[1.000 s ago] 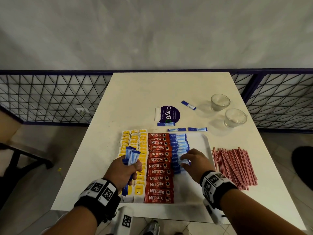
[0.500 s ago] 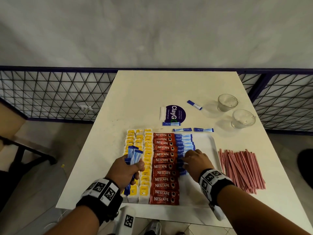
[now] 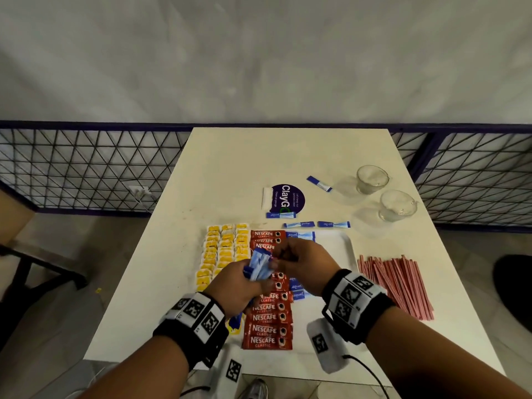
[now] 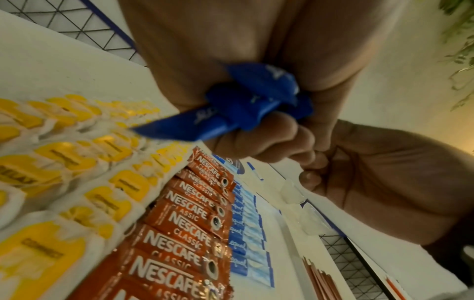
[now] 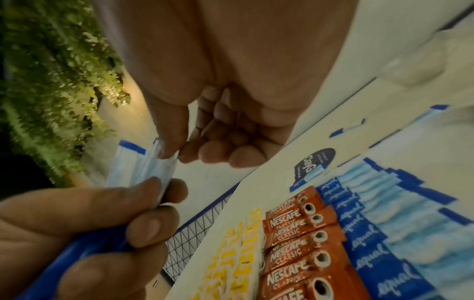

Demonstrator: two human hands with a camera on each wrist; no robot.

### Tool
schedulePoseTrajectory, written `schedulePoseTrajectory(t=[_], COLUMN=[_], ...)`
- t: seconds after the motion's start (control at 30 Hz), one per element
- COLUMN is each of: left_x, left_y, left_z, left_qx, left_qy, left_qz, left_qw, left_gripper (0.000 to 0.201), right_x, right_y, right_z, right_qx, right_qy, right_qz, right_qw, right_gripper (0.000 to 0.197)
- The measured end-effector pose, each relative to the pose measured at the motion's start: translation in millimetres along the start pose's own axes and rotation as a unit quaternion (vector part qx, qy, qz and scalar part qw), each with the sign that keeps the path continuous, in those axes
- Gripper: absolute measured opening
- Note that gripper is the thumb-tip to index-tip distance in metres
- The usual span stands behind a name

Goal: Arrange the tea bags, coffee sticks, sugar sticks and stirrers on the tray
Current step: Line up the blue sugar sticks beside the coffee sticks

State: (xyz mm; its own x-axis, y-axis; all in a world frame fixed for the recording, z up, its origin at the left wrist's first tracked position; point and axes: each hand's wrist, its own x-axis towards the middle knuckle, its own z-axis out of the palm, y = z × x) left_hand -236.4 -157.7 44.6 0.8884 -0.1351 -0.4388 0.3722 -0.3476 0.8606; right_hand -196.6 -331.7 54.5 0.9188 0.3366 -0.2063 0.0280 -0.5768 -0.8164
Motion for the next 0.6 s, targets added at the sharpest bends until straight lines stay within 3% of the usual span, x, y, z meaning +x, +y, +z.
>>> schedulePoseTrajectory(t=[0.23, 0.4, 0.6], left_x=[-1.3, -0.6, 2.4], left_y=[6.0, 9.9, 2.8], left_z=[12.7, 27.5, 34.6], left_qx=[-0.126, -0.11, -0.127], left_qy=[0.045, 0.086, 0.137], left_qz=[-0.007, 0.025, 0.015], left_qw=[0.991, 0.99, 0.982], left_gripper=[0.012, 0.004, 0.012], right_x=[-16.5, -26.8, -36.5], right_y=[18.2, 27.7, 43.6], right_z=[-18.4, -24.1, -28.2], right_qx=[0.047, 0.074, 0.139], right_qy=[0.058, 0.047, 0.061], right_qz=[0.014, 0.031, 0.059], right_qw=[0.997, 0.996, 0.987], right_gripper=[0.005, 0.014, 0.013])
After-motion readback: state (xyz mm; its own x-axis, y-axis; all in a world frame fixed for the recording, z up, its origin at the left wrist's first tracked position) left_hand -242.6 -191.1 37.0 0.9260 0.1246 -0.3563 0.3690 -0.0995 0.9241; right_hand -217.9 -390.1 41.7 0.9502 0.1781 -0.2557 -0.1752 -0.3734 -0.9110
